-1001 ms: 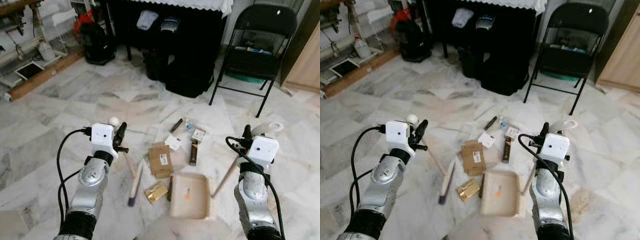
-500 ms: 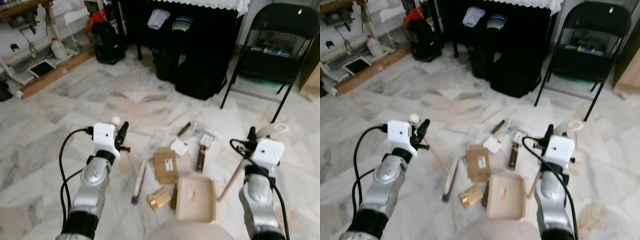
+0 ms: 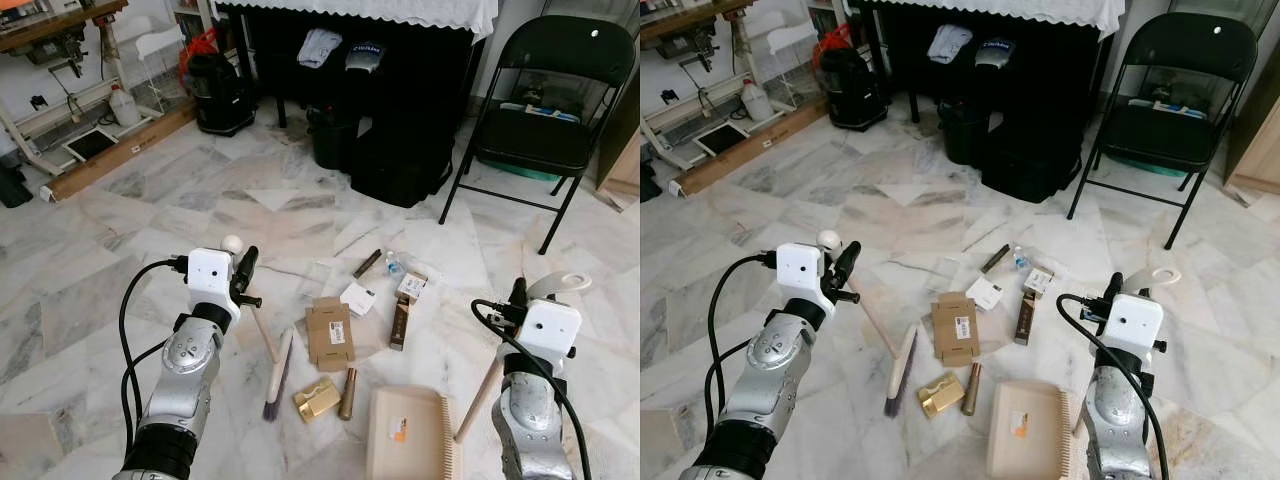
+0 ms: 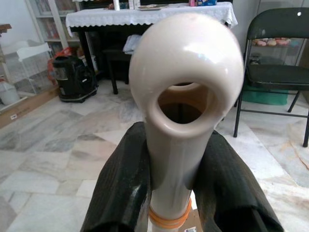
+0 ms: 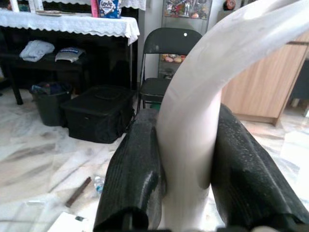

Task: Sweep floor

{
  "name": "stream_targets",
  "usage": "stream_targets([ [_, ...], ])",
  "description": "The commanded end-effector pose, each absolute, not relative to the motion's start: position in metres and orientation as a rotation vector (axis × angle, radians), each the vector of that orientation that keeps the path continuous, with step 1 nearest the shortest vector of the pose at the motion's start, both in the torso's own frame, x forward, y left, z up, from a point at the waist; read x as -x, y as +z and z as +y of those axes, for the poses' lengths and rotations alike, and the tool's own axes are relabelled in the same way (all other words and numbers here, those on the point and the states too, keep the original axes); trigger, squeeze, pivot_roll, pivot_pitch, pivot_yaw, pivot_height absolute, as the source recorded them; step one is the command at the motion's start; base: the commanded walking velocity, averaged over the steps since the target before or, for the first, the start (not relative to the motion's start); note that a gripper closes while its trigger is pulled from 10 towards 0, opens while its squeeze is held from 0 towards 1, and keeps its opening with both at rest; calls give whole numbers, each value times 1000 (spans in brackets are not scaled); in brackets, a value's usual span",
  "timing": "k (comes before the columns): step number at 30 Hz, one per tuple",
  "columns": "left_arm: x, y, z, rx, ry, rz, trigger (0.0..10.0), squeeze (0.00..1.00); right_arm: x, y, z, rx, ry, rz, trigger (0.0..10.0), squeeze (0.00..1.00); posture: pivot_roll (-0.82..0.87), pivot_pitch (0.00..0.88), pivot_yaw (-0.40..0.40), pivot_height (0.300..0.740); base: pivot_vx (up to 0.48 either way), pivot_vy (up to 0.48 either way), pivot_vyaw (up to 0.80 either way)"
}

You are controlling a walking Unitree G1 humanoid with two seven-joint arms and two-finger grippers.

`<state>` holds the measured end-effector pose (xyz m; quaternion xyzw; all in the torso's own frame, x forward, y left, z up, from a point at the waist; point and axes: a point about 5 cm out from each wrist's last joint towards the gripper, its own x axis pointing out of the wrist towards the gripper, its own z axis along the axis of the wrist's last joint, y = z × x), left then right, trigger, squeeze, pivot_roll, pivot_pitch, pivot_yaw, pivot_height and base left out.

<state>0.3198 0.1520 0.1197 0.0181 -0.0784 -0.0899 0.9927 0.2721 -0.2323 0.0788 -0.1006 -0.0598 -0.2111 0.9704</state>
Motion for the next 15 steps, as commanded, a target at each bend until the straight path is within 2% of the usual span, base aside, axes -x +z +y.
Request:
stream_targets([
  [1, -320, 129, 156, -52, -176, -194, 10000, 0, -274, 82, -232, 249, -416, -138, 10000, 0, -1, 92, 65, 740, 0, 0, 0],
  [10, -321, 129, 156, -51, -181, -186, 10000, 0, -281, 80, -231, 350, -385, -151, 10000, 0, 4, 96, 75, 740, 0, 0, 0],
  [15, -322, 129, 158, -55, -187, -177, 10000, 0, -287, 72, -226, 296, -359, -109, 10000, 0, 12, 98, 82, 740, 0, 0, 0],
])
